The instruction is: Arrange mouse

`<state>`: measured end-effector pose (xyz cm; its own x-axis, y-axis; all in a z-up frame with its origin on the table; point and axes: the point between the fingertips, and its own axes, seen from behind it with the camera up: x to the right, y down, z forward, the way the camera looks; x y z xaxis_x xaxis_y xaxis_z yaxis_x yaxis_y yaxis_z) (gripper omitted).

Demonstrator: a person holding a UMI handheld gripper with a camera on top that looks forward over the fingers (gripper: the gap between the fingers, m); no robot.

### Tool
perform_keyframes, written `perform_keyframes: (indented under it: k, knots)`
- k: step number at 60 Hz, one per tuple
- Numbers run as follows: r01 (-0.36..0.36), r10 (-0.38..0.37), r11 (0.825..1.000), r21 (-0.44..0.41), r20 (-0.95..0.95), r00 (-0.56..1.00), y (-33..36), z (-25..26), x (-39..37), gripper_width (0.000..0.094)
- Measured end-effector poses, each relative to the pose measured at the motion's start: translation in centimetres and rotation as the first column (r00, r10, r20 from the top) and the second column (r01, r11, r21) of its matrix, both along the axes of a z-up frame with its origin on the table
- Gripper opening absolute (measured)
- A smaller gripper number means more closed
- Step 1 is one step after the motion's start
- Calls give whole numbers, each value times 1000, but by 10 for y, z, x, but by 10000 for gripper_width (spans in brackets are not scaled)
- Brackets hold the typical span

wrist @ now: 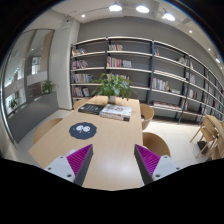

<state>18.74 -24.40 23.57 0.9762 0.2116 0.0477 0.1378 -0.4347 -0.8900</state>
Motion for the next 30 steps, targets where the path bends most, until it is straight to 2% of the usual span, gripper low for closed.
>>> perform_keyframes:
  k: [5, 6, 13, 19, 30]
  knots:
    - [29, -28, 998, -55, 20, 999, -14, -15, 4, 831]
    - [34, -32, 998, -60, 24, 999, -9, -38, 3, 826]
    - [50, -44, 986, -156, 44, 998, -37, -82, -6, 817]
    - [52, -41, 974, -219, 54, 998, -51, -134, -43, 819]
    - [49, -41, 948, -314, 31, 999, -84, -187, -119, 821]
